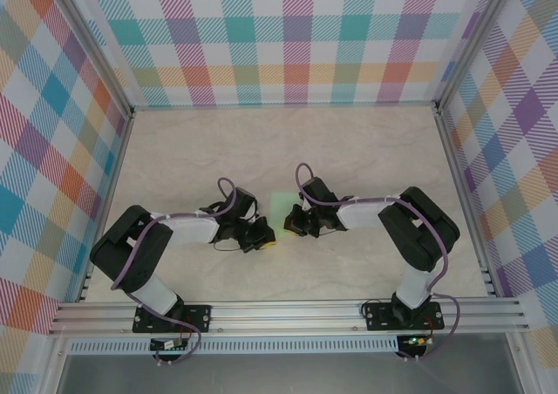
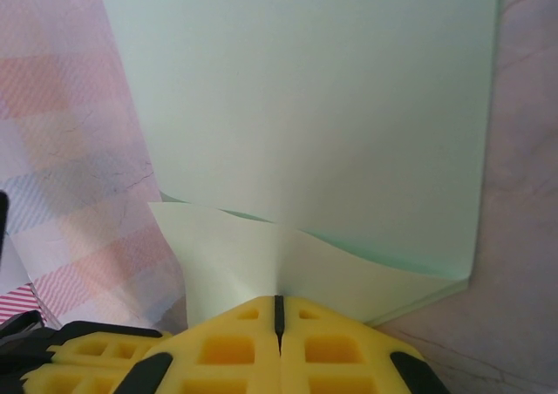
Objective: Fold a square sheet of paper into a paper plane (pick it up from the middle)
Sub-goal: Third fold the triangle at the center of the table.
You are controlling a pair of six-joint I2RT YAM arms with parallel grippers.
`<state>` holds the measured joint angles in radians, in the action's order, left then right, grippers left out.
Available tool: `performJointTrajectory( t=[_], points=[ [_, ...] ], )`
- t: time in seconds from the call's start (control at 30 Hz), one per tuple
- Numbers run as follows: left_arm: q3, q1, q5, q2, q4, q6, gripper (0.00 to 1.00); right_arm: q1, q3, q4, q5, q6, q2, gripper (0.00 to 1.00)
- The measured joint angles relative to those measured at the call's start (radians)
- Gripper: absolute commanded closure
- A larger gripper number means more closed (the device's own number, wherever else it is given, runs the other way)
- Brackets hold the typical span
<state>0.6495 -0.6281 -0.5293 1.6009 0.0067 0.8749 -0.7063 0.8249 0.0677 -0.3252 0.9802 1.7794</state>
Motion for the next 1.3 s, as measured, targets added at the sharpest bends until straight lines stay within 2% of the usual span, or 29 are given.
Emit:
performJointTrajectory(
  t=[0.37, 0.7, 1.3],
  points=[
    [-0.009, -0.005, 0.037, -0.007, -0.004, -0.024, 0.94, -0.001, 0.0, 0.0, 0.004, 0.0, 0.0, 0.95],
    [-0.035, -0.005, 0.077, -0.072, -0.029, -0.031, 0.94, -0.001, 0.0, 0.0, 0.006, 0.0, 0.0, 0.95],
    [-0.078, -0.004, 0.068, -0.08, -0.012, -0.069, 0.95, -0.001, 0.0, -0.001, 0.01, 0.0, 0.0, 0.95]
  ],
)
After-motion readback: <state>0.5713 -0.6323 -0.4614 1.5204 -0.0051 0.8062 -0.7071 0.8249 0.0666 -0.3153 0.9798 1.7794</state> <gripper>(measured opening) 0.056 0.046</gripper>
